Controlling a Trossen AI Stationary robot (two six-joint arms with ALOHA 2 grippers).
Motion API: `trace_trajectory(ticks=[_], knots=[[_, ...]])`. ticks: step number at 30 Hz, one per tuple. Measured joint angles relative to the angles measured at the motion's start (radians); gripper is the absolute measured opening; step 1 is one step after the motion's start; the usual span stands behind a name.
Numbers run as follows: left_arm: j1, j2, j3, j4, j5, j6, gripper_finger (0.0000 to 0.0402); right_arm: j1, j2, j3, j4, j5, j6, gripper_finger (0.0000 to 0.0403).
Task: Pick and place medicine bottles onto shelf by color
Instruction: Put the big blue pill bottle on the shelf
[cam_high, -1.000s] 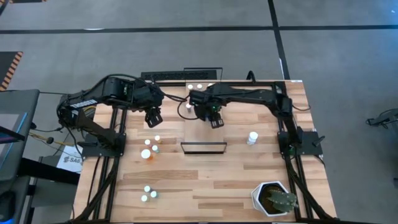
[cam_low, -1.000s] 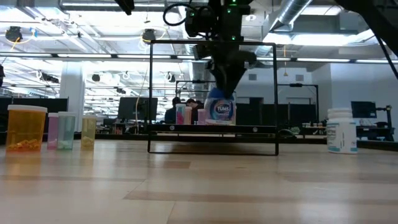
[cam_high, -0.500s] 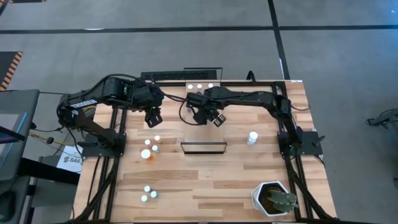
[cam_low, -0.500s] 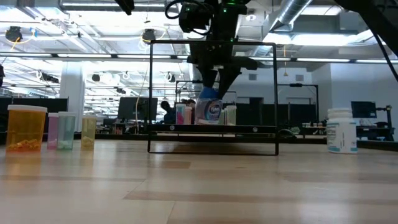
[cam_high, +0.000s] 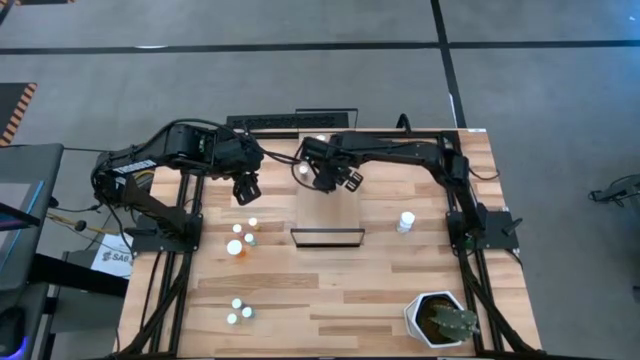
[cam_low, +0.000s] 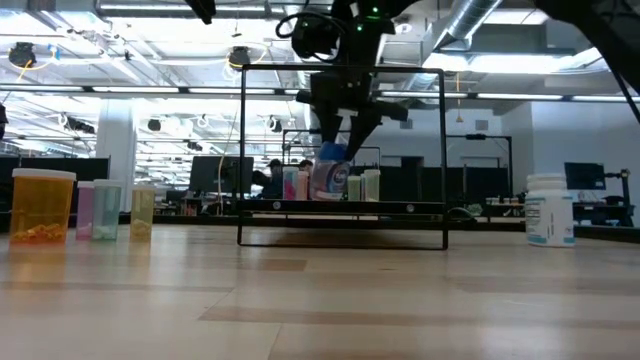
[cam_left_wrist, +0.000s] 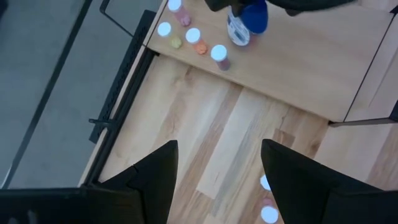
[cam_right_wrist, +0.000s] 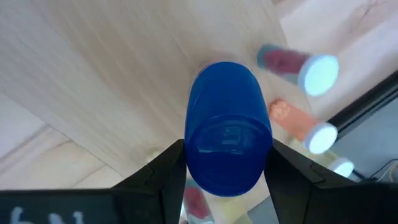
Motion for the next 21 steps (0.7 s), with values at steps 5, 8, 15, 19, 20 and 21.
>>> trace_trajectory(ticks=[5,8,15,19,20,21], knots=[[0.0,0.0,0.0,0.0,0.0,0.011,0.0217,-0.04,0.0,0.0,0.002,-0.008,-0.001,0.0199],[0.0,0.0,0.0,0.0,0.0,0.015,0.0217,-0.061,0.0,0.0,0.004,-0.042,0.0,0.0199],[0.0,0.0,0.0,0.0,0.0,0.015,0.0217,-0.077,0.0,0.0,0.009,-0.082,0.036,0.02],[0.0,0.0,0.0,0.0,0.0,0.015,0.0217,-0.074,0.0,0.0,0.02,-0.083,0.043,0.02],[0.0,0.0,0.0,0.0,0.0,0.015,0.0217,-0.074,0.0,0.0,0.03,-0.083,0.061,0.02],[0.0,0.0,0.0,0.0,-0.001,0.016,0.0217,-0.074,0.0,0.0,0.042,-0.083,0.082,0.02]])
